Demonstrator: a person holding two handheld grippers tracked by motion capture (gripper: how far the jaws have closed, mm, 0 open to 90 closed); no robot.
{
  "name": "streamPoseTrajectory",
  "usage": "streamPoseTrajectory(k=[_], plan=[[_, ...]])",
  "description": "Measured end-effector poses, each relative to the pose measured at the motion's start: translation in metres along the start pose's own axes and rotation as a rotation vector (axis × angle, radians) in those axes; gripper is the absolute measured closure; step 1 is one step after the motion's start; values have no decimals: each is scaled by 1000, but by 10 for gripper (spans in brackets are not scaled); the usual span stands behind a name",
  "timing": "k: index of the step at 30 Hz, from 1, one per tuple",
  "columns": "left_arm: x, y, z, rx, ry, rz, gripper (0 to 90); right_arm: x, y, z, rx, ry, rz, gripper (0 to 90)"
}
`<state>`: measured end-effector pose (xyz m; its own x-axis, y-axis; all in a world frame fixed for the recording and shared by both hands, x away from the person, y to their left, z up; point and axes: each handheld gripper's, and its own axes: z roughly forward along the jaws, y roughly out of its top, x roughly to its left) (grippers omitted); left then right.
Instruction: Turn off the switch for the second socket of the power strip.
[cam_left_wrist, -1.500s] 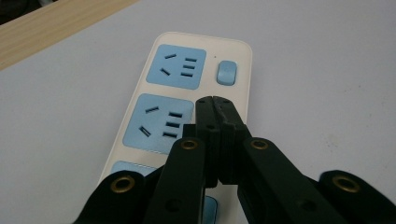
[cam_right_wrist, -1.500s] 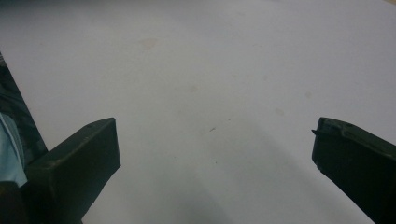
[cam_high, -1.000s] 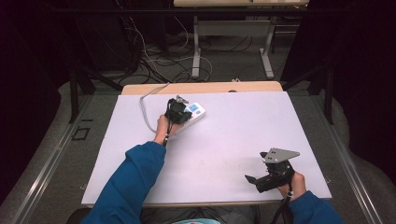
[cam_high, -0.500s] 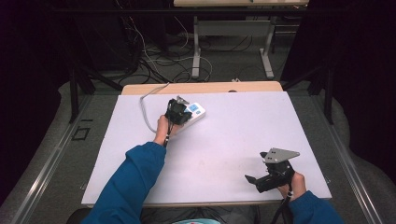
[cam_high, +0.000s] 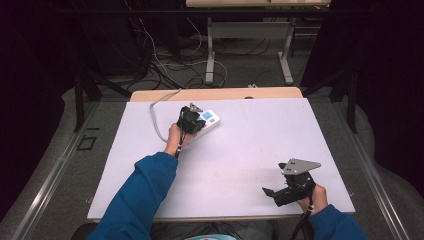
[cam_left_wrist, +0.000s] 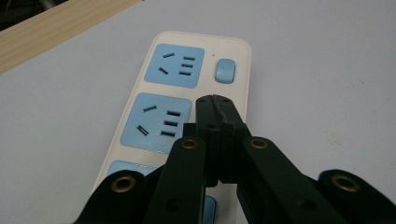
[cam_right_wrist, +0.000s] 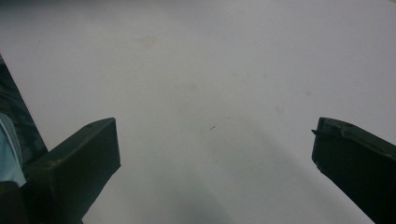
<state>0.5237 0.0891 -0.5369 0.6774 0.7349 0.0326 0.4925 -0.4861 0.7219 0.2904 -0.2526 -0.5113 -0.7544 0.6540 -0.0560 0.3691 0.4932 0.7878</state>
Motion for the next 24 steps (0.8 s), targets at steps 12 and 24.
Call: streamPoseTrajectory(k=[12,24], plan=[[0,0,0,1,1,2,900,0,0,0,0,-2,0,5],[-1,1,0,2,4,6,900,0,0,0,-2,1,1,5]])
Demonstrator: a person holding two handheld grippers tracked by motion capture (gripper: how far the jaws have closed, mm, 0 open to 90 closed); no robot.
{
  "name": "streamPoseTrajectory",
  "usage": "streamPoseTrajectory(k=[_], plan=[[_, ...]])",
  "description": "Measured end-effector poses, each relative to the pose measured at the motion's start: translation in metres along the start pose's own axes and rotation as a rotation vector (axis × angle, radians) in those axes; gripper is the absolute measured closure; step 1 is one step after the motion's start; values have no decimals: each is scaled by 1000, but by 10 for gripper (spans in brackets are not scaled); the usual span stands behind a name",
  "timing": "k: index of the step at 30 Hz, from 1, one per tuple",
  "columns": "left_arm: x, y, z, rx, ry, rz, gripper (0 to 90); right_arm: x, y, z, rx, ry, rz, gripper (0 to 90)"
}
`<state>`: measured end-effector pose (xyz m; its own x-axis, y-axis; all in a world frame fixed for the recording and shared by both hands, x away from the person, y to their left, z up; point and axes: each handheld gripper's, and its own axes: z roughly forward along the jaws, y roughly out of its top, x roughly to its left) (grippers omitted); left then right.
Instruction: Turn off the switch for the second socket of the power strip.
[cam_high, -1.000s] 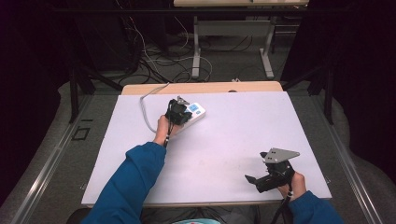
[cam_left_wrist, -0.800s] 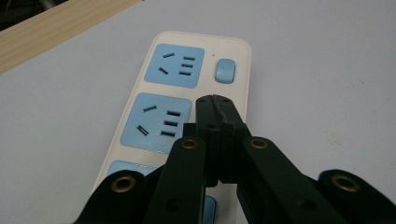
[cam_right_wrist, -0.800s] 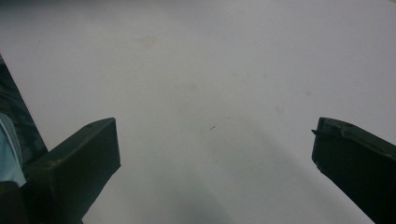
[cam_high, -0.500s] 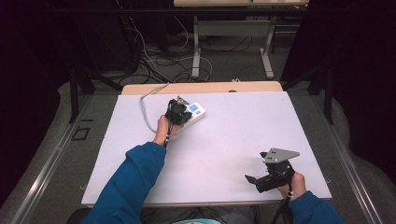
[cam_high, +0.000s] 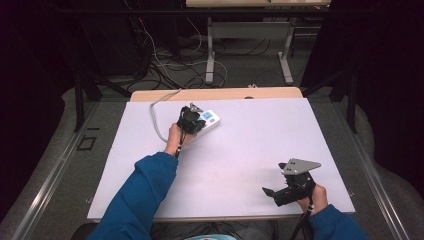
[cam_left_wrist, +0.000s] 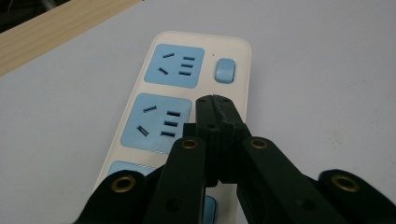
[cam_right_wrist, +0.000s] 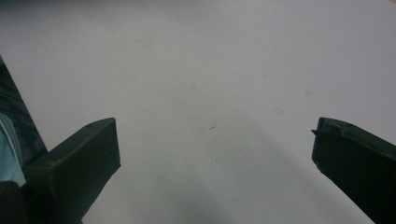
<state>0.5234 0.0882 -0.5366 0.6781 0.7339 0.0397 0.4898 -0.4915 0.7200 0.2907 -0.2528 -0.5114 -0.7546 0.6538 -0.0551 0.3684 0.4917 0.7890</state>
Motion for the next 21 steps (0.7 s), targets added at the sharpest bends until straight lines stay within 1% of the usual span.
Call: streamPoseTrajectory(k=[3,9,10,12,13,15,16,19,21], plan=[[0,0,0,3,0,4,900,-1,0,0,0,0,-9,5],[-1,1,0,5,6,5,900,-1,0,0,0,0,-8,5],[-1,1,0,6,7,6,900,0,0,0,2,-4,1,4],[-1,1,0,4,10,6,900,0,0,0,1,-2,0,5],[-1,1,0,9,8,5,900,-1,0,0,-2,-1,-9,5],[-1,2,0,12,8,11,900,-1,0,0,-1,1,-8,5],[-1,2,0,14,10,16,900,0,0,0,1,-1,1,5],[-1,2,0,13,9,13,900,-1,0,0,-2,1,-10,5],[-2,2,0,17,10,14,900,-1,0,0,2,-3,-7,5]])
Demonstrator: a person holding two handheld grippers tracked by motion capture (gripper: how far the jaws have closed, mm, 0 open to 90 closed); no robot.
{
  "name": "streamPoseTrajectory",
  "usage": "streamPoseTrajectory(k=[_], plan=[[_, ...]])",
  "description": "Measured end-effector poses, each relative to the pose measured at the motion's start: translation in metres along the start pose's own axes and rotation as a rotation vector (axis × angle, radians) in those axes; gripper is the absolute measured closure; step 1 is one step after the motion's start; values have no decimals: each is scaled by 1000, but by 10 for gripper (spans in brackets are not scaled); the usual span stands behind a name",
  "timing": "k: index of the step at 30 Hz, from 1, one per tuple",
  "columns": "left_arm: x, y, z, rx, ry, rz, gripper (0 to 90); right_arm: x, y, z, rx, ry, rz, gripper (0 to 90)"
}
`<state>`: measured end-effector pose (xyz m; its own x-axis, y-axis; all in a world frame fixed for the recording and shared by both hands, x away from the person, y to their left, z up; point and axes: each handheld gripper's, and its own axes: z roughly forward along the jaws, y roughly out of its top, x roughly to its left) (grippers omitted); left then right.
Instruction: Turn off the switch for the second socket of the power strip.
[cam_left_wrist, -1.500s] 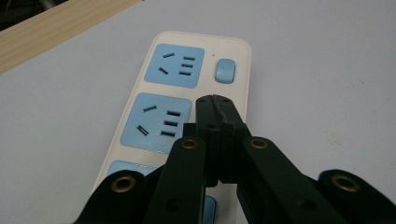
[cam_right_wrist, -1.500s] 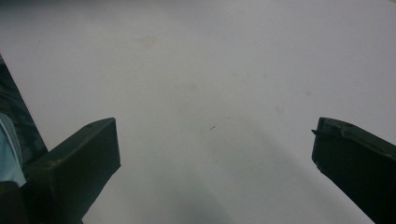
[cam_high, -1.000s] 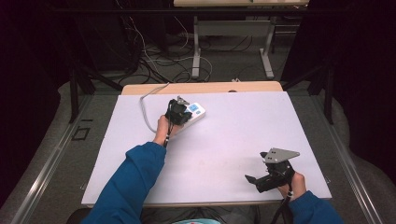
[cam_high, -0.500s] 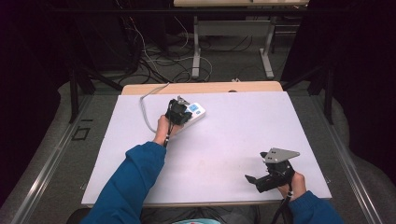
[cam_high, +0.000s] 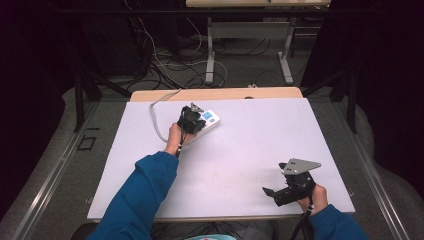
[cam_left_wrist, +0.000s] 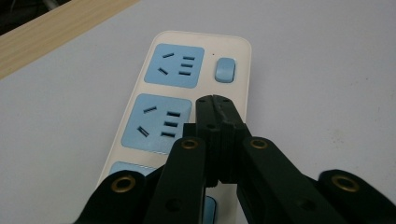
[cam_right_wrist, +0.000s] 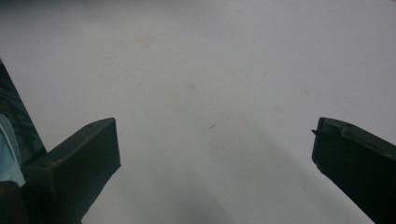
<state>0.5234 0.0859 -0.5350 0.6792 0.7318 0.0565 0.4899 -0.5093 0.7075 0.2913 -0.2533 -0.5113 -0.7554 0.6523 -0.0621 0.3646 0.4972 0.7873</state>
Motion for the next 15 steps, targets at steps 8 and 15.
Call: streamPoseTrajectory(k=[8,15], plan=[[0,0,0,0,6,4,900,1,0,0,5,-3,11,5],[-1,1,0,5,10,7,900,1,0,0,0,0,9,4]])
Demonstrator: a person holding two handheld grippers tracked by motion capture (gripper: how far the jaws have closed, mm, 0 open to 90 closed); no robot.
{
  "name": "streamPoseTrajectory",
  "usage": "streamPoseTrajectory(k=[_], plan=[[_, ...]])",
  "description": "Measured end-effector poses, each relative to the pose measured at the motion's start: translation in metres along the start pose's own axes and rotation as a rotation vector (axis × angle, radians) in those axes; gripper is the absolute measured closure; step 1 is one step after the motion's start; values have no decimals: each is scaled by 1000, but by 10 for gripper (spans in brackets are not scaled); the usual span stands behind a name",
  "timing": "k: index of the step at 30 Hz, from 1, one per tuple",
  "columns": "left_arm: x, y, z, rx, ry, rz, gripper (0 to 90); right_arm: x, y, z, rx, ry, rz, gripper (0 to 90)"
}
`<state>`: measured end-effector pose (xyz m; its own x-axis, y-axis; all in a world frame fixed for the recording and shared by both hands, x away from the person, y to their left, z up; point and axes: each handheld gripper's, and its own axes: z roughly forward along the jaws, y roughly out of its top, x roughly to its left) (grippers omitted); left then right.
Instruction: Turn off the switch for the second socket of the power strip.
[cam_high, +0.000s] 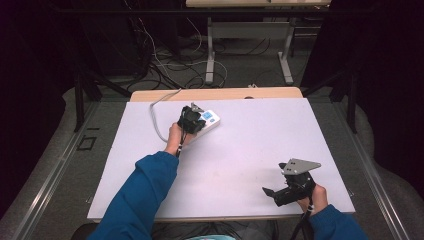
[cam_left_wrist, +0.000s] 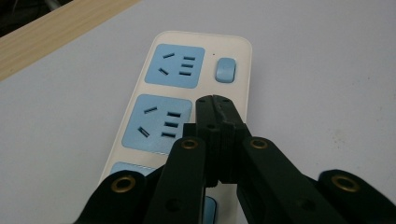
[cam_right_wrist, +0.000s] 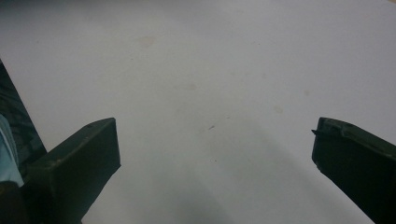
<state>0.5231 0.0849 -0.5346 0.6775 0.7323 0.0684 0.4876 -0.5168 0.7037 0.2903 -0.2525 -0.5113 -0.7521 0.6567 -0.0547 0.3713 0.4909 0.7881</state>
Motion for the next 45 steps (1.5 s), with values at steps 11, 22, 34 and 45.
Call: streamPoseTrajectory(k=[11,22,34,45], plan=[[-2,2,0,8,12,20,900,0,0,0,0,2,-1,5],[-3,1,1,-1,20,20,900,0,0,0,0,2,-2,5],[-2,1,-2,-15,42,7,900,0,0,0,1,1,-3,5],[2,7,-16,-48,29,-7,671,0,0,0,0,0,-4,4]])
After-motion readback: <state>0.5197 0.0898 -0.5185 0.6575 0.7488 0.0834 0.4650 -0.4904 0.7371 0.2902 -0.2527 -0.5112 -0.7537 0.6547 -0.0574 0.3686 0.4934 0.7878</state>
